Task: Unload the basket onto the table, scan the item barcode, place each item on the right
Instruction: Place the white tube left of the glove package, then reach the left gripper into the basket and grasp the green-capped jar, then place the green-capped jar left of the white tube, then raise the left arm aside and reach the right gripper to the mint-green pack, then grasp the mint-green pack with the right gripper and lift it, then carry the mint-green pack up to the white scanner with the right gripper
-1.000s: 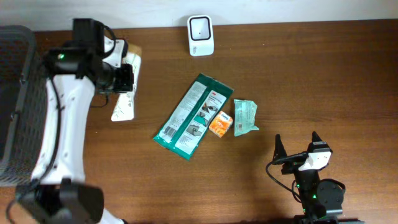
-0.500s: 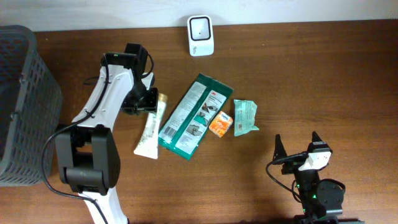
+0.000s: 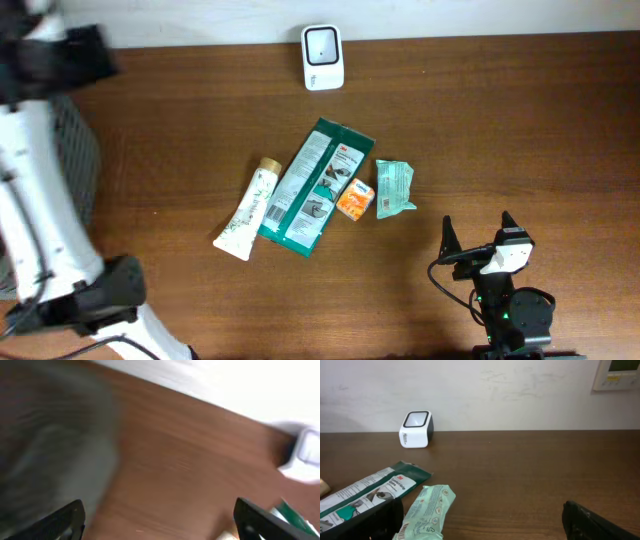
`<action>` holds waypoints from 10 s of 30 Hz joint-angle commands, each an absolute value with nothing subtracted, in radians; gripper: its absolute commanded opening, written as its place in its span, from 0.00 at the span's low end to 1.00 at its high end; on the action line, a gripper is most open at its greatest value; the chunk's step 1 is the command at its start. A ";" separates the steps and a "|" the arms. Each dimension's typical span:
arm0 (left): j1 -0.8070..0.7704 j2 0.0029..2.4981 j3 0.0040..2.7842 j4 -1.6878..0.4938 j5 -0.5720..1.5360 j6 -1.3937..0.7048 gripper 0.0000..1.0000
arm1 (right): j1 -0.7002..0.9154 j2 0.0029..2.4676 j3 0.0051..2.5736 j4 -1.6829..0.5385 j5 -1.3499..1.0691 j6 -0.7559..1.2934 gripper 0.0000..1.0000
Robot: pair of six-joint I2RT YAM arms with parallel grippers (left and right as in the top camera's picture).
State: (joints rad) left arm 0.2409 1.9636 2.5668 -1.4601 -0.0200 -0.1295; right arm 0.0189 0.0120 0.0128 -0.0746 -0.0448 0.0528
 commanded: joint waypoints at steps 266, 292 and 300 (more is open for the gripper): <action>0.206 1.718 1.985 -1.217 0.308 0.282 0.99 | -0.170 2.101 1.269 -0.863 -0.767 -0.072 0.16; 0.206 1.718 1.985 -1.217 0.308 0.282 0.99 | 0.211 1.742 2.251 -1.218 0.016 0.078 0.04; 0.206 1.718 1.985 -1.217 0.308 0.282 0.99 | 0.467 2.109 2.283 -0.661 0.664 -0.408 0.04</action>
